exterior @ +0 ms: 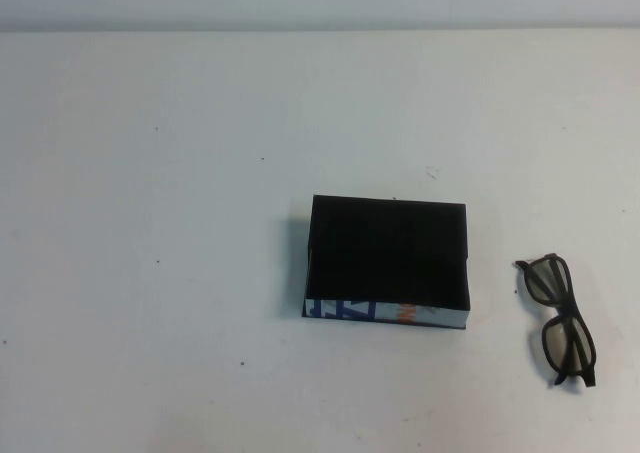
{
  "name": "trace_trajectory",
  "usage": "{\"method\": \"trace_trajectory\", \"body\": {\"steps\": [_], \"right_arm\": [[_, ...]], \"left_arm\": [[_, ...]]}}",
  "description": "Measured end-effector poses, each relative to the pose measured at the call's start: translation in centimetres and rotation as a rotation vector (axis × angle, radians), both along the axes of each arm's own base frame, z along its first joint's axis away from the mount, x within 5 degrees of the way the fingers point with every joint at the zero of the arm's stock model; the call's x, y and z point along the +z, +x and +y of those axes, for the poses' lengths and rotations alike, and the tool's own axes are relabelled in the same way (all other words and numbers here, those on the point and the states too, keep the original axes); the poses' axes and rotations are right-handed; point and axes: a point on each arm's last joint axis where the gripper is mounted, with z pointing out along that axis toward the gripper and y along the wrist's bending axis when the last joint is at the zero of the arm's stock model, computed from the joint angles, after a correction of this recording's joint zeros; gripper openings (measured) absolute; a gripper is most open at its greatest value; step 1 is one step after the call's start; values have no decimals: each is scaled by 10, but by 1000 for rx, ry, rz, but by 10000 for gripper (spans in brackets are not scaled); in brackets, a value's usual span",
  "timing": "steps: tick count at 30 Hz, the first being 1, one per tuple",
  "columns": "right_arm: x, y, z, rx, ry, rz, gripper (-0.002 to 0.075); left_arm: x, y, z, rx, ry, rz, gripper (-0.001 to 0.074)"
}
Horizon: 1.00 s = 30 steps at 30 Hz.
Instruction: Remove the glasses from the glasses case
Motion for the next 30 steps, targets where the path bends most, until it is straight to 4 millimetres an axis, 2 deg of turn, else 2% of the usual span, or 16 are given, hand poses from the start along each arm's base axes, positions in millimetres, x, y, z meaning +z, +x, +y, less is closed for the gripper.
{"method": "trace_trajectory", "body": {"steps": [8, 14, 18, 24, 30], "right_arm": [[-37, 3, 0, -8, -22, 72, -16], [-60, 6, -4, -65, 48, -204, -16], [-91, 0, -9, -104, 79, -360, -16], [-137, -18, -13, -111, 87, -359, -16], [-151, -32, -13, -88, 105, -329, -16]], "left_arm": [[0, 0, 0, 0, 0, 0, -4], [0, 0, 0, 0, 0, 0, -5], [0, 0, 0, 0, 0, 0, -4], [0, 0, 0, 0, 0, 0, -4], [0, 0, 0, 0, 0, 0, -4]]}}
